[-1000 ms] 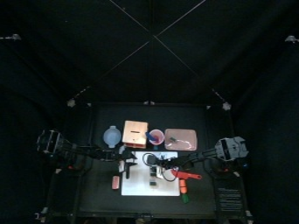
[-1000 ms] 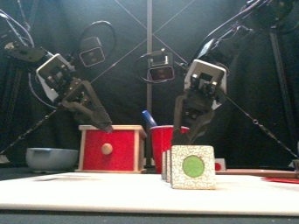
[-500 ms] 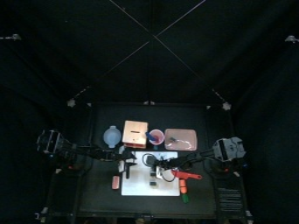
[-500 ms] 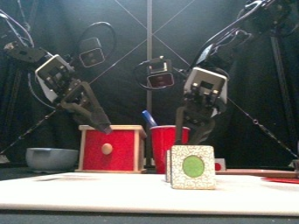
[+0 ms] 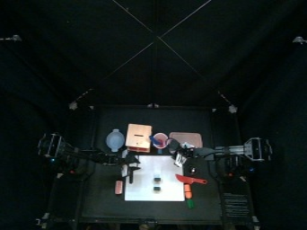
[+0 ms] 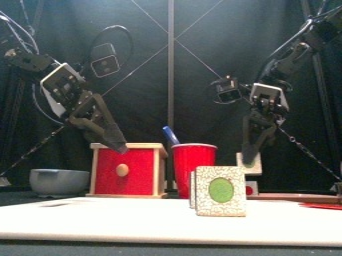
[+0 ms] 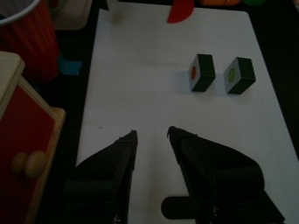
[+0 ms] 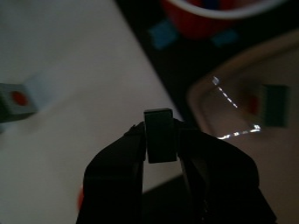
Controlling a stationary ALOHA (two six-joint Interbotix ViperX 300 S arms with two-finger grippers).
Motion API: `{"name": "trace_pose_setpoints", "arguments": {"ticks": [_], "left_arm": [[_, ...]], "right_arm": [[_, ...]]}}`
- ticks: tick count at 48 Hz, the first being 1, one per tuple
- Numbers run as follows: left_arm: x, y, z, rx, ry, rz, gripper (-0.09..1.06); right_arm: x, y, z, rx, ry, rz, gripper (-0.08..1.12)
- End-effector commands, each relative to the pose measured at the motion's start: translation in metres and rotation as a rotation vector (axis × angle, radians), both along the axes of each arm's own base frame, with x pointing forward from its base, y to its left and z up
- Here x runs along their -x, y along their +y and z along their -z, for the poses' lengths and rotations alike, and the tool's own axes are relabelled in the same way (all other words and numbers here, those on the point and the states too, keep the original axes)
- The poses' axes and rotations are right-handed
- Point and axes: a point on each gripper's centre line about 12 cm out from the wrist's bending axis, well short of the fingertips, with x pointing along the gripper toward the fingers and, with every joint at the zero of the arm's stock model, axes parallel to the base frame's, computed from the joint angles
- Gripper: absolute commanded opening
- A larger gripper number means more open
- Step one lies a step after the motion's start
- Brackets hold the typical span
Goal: Place sushi on board then cut the sushi with the knife then place the pieces on the plate
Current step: Place the 4 sushi pieces on the plate
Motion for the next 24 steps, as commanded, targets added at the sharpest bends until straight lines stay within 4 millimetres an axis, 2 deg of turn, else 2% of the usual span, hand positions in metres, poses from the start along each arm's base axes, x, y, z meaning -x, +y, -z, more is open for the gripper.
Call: {"name": "trace_pose_setpoints", "arguments": {"ticks": [1,10,17,24], "left_arm": [[-0.004,0.003,-0.006,-0.002,-0.023,-0.008,0.76],[-0.004,0.004,-0.006,0.0,-0.021,-0.013,0.76],[-0.004,0.004,-0.006,0.001,-0.021,-0.012,0.76],[-0.004,0.004,-0.005,0.002,-0.02,-0.013,0.76]], "right_arm": [[0.018,-0.023,-0.008,0.014,0.009,0.083,0.55],[0.037,-0.05,0.004,0.028,0.071,0.175,0.55],[0.043,-0.067,0.012,0.031,0.094,0.221,0.56],[0.045,-0.075,0.027,0.023,0.128,0.237,0.61]]}}
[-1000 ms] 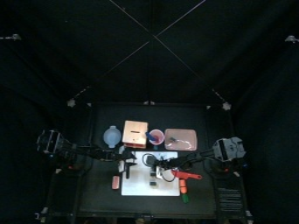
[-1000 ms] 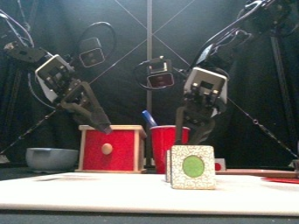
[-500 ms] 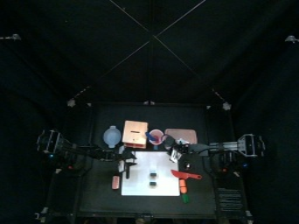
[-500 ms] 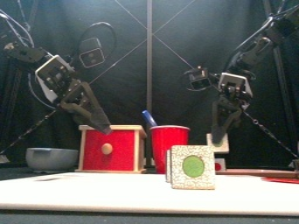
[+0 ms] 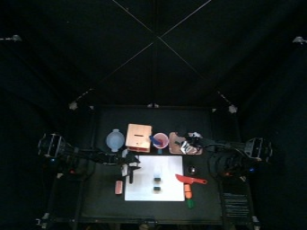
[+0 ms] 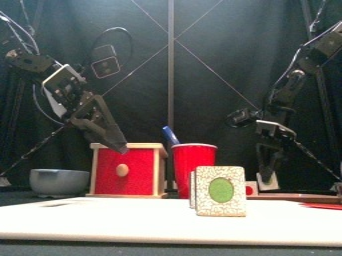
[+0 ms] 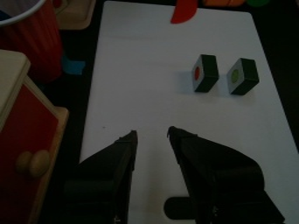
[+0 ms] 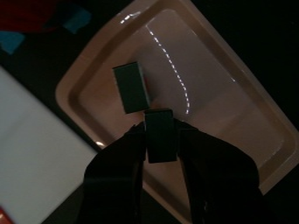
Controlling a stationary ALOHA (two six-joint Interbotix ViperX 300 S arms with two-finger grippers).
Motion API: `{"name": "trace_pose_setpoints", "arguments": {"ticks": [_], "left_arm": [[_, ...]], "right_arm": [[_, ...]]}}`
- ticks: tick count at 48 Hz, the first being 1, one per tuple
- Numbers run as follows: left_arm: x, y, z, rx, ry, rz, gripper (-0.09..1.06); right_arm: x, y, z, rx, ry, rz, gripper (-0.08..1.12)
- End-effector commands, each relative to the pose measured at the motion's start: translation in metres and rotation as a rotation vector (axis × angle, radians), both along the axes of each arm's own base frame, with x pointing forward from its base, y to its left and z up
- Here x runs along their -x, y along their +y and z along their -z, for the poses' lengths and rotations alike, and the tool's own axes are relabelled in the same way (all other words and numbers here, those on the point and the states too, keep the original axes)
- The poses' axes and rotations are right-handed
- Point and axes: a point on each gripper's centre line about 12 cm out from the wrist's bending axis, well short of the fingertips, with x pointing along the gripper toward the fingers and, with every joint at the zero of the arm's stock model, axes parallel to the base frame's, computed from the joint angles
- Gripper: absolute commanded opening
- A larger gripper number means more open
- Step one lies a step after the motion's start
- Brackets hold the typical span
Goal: Place sushi on board then cut the sushi with the knife then place the pieces on the plate
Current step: Place the 4 sushi pieces on the plate
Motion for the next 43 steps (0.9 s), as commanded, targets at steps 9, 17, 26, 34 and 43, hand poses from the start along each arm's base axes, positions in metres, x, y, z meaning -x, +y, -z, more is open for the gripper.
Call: {"name": "trace_pose_setpoints", "arguments": {"ticks": [9,17,26,34,43], "left_arm": [[-0.004,0.001,-0.006,0.0,-0.023,-0.003,0.76],[-0.004,0.001,-0.006,0.0,-0.021,-0.003,0.76],[-0.005,0.001,-0.006,0.002,-0.025,-0.004,0.76],[-0.005,0.001,-0.007,0.0,-0.028,-0.003,0.76],[-0.005,0.001,-0.006,0.005,-0.023,-0.007,0.76]], "right_arm": [[-0.001,-0.011,0.015,0.006,0.041,0.004,0.73],[-0.002,-0.012,-0.003,0.03,0.03,0.003,0.8],[-0.011,0.007,-0.045,0.073,-0.018,-0.062,0.8],[-0.041,0.055,-0.074,0.081,-0.147,-0.225,0.8],[-0.076,0.107,-0.076,0.038,-0.231,-0.387,0.8]]}}
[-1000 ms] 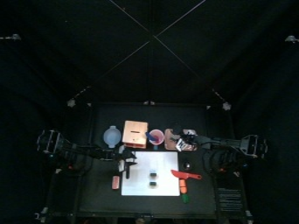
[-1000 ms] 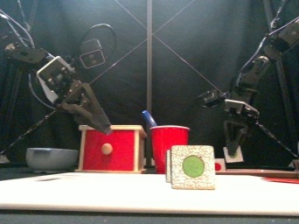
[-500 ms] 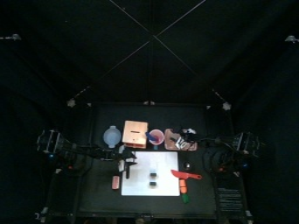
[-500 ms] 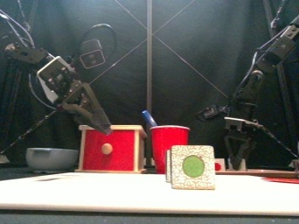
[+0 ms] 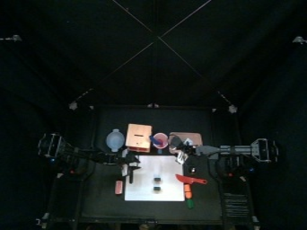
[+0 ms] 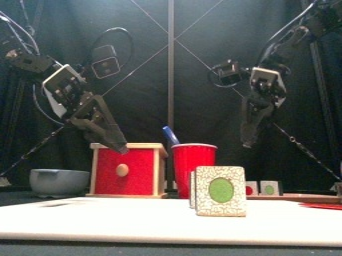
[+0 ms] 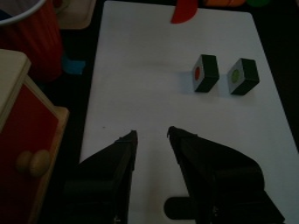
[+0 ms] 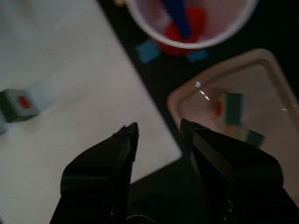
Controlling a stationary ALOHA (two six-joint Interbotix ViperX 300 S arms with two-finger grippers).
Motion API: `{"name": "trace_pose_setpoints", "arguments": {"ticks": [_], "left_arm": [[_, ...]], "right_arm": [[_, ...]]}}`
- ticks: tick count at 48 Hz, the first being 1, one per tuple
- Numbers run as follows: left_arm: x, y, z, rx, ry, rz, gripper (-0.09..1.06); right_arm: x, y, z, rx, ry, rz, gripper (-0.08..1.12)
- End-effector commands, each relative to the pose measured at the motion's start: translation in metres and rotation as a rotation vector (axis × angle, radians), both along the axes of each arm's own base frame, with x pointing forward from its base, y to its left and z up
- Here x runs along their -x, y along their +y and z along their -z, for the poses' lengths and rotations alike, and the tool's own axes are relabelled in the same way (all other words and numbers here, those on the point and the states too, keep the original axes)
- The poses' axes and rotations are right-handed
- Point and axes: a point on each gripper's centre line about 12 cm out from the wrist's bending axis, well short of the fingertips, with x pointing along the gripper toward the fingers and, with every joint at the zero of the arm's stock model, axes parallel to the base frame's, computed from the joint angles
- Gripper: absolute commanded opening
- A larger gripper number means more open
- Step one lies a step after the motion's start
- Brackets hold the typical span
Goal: Place sushi on board then cut the sushi with the knife then place the pieces on the plate
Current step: Place the 4 sushi pieces on the plate
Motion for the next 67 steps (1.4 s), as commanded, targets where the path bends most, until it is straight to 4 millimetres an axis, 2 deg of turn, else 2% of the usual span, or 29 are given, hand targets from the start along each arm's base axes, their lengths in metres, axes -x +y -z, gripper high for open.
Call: {"name": "trace_pose_setpoints", "arguments": {"ticks": [1,7,19,32,41,56,61,67], "left_arm": [[-0.005,0.001,-0.007,0.006,-0.024,-0.009,0.76],[-0.004,0.002,-0.006,0.014,-0.024,-0.021,0.76],[-0.003,0.002,-0.004,0.019,-0.01,-0.025,0.76],[-0.003,0.002,-0.004,0.019,-0.009,-0.025,0.76],[-0.003,0.003,-0.004,0.019,-0.01,-0.026,0.76],[-0.002,0.003,-0.003,0.016,-0.006,-0.025,0.76],[-0.002,0.003,-0.003,0.016,-0.006,-0.025,0.76],[-0.002,0.003,-0.004,0.016,-0.009,-0.025,0.76]], "right_arm": [[-0.026,0.031,-0.012,-0.017,-0.094,-0.105,0.81],[-0.046,0.057,-0.003,-0.04,-0.101,-0.175,0.82],[-0.075,0.094,0.012,-0.044,-0.073,-0.272,0.86],[-0.096,0.116,0.019,-0.053,-0.068,-0.314,0.9],[-0.104,0.122,0.034,-0.053,-0.035,-0.323,0.9],[-0.11,0.119,0.065,-0.024,0.037,-0.334,0.87],[-0.111,0.118,0.069,-0.019,0.046,-0.334,0.81],[-0.11,0.115,0.068,-0.023,0.044,-0.322,0.66]]}}
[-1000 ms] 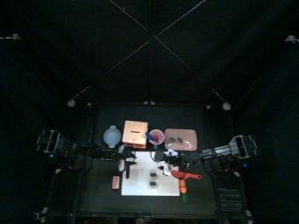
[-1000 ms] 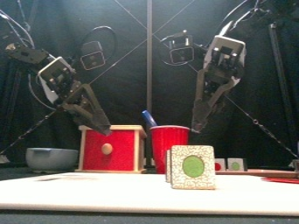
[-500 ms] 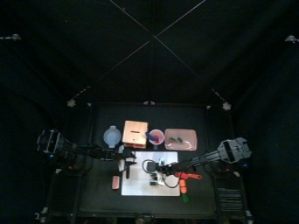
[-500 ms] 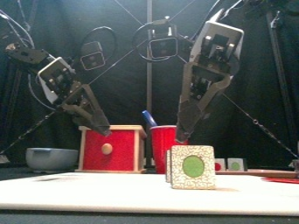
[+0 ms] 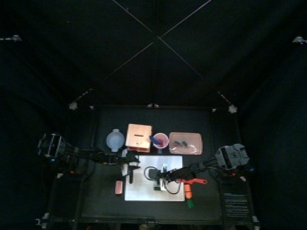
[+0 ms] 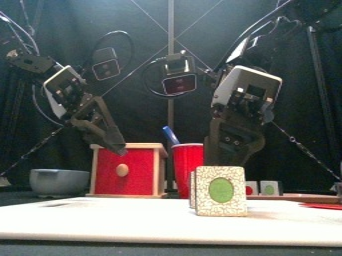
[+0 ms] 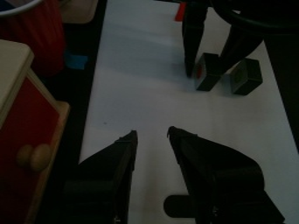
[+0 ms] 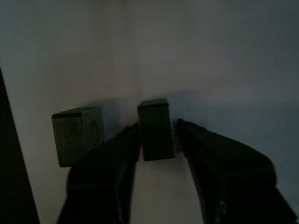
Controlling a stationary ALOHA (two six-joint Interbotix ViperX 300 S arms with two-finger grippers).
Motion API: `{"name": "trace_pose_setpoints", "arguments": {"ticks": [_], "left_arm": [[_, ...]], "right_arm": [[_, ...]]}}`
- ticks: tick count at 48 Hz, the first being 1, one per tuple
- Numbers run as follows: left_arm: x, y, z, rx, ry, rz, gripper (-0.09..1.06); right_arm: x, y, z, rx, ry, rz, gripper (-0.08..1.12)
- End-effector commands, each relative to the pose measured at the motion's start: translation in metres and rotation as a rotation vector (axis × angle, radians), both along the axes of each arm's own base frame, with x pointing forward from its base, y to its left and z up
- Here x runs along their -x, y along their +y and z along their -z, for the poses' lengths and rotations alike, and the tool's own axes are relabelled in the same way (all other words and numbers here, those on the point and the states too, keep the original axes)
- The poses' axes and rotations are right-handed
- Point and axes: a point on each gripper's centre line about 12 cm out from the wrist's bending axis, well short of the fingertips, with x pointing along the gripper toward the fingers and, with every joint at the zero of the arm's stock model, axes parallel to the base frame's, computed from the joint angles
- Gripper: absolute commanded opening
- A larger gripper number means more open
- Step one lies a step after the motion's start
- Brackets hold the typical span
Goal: Place sushi on board then cut the sushi with the knife then place the pieces on the plate
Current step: Place the 4 sushi pieces on the plate
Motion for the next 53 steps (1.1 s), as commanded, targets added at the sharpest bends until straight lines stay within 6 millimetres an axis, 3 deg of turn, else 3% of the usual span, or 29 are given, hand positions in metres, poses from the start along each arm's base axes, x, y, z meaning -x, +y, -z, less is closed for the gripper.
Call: {"name": "trace_pose_setpoints", "arguments": {"ticks": [1,7,14,24,39,53], "left_arm": [[-0.003,0.0,-0.005,0.0,-0.018,-0.002,0.76],[-0.003,0.001,-0.005,0.0,-0.02,-0.002,0.76],[-0.003,0.0,-0.005,0.0,-0.02,-0.002,0.76],[-0.003,0.001,-0.005,-0.003,-0.02,-0.002,0.76],[-0.004,0.001,-0.006,-0.005,-0.021,-0.001,0.76],[-0.004,0.003,-0.006,-0.005,-0.023,-0.007,0.76]], "right_arm": [[-0.007,-0.002,-0.02,-0.017,-0.057,0.016,0.64],[-0.005,-0.008,-0.031,-0.032,-0.07,0.045,0.58],[0.012,-0.025,-0.057,-0.042,-0.085,0.098,0.59],[0.064,-0.067,-0.082,-0.029,-0.075,0.209,0.59],[0.153,-0.146,-0.072,-0.003,-0.011,0.502,0.59],[0.203,-0.176,-0.047,0.01,0.052,0.666,0.59]]}}
